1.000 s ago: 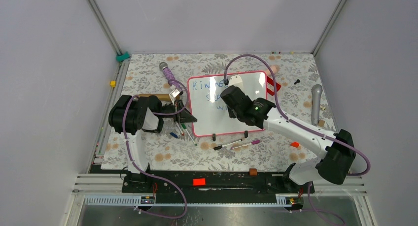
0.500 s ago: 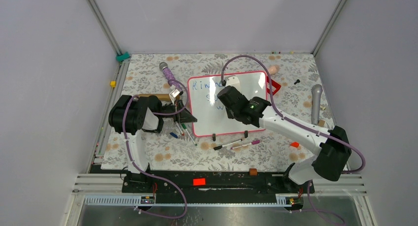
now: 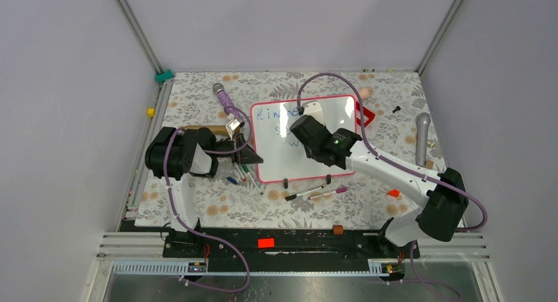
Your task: Write a sentence on the whiteboard
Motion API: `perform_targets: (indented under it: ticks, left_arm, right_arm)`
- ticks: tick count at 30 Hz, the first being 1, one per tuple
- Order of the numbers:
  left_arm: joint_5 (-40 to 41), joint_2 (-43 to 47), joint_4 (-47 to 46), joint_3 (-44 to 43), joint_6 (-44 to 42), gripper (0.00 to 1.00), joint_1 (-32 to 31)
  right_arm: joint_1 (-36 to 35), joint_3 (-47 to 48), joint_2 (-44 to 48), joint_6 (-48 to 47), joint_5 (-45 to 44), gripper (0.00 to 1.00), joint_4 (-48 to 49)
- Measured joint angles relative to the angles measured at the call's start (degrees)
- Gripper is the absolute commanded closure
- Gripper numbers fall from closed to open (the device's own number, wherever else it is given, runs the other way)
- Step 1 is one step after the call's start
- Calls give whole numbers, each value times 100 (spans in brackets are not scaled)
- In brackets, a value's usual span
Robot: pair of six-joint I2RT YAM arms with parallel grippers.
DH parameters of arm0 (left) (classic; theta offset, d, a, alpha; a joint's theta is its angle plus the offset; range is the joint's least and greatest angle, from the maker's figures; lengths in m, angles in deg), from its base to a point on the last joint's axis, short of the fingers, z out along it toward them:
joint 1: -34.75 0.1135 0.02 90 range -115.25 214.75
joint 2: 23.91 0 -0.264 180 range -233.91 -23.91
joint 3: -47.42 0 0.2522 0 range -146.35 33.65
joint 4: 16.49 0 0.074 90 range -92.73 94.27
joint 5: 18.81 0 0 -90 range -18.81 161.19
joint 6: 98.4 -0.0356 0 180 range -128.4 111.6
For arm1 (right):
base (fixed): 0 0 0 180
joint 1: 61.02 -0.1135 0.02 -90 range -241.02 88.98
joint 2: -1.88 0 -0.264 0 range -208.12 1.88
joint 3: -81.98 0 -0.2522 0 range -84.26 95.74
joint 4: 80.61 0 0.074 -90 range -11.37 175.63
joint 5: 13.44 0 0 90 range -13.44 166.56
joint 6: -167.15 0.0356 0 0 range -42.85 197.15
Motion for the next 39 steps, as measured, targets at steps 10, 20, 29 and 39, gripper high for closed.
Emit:
perform_targets:
  ticks: [10,20,29,39]
  left_arm:
    - [0,0,0,0,0,100,0]
    - [0,0,0,-2,-2,100,0]
    - [0,0,0,0,-2,100,0]
    - [0,0,0,0,-2,100,0]
  right_arm:
    - [0,4,79,-7,22,100,59]
    - [0,107,94,-50,22,100,105]
    - [0,170,-20,-48,22,100,179]
    - [0,114,-26,-11,105,100,188]
